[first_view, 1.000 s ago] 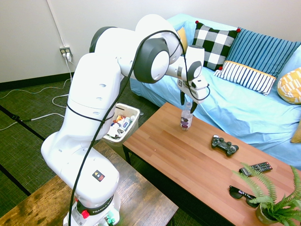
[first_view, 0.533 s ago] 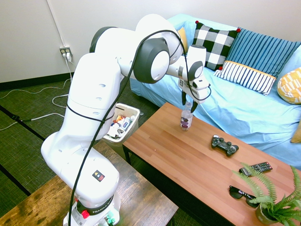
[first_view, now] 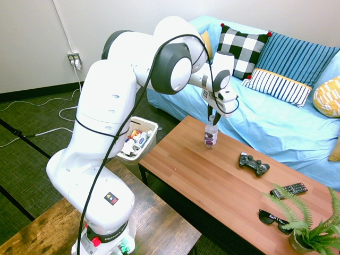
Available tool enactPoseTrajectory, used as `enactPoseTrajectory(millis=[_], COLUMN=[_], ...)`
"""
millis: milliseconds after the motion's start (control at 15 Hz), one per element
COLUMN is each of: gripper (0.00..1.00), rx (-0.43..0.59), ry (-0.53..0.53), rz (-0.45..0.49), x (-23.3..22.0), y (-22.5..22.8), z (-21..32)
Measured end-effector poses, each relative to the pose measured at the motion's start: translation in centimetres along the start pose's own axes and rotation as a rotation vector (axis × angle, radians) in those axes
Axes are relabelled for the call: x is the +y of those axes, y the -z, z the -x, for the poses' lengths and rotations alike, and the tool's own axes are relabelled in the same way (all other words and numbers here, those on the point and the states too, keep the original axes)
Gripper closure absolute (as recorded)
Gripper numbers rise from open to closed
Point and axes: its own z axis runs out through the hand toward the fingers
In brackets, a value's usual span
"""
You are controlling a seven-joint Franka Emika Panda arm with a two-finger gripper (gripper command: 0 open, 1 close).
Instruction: Throw the bottle in the trash bin
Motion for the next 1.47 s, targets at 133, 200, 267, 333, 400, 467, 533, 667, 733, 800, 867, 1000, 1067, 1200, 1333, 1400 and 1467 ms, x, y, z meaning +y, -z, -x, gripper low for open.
enactPoseTrajectory(millis=[133, 200, 267, 333, 400, 467, 533, 667, 733, 800, 867, 1000, 1067, 1200, 1333, 1400, 1467], gripper=[1.0, 1.0, 1.0, 1.0, 1.0, 1.0, 1.0, 1.0, 1.0, 1.0, 1.0, 1.0, 1.0, 0.0, 0.0, 0.0, 0.0], rx=[-0.004, 0.001, 0.005, 0.01, 0.014, 0.016, 0.023, 0.054, 0.062, 0.068, 0.078, 0.09, 0.096, 0.096, 0.096, 0.096, 0.097], ry=[0.019, 0.04, 0.071, 0.115, 0.174, 0.237, 0.304, 0.406, 0.448, 0.488, 0.522, 0.575, 0.596, 0.626, 0.628, 0.624, 0.62], rz=[-0.02, -0.043, -0.072, -0.112, -0.158, -0.197, -0.227, -0.261, -0.261, -0.251, -0.234, -0.187, -0.161, -0.12, -0.092, -0.086, -0.081], x=[-0.1, -0.2, -0.2, -0.1, 0.2, 0.6, 0.9, 1.4, 1.6, 1.8, 1.8, 1.6, 1.5, 1.5, 1.3, 1.1, 1.0], y=[1.0, 2.6, 4.5, 6.8, 9.4, 11.6, 13.5, 15.7, 15.5, 14.7, 13.3, 9.5, 7.5, 4.5, 3.7, 3.8, 3.9], z=[0.6, 1.7, 3.6, 6.4, 10.2, 14.2, 18.6, 27.5, 31.3, 34.5, 37.2, 41.5, 43.4, 45.7, 46.3, 46.2, 46.0])
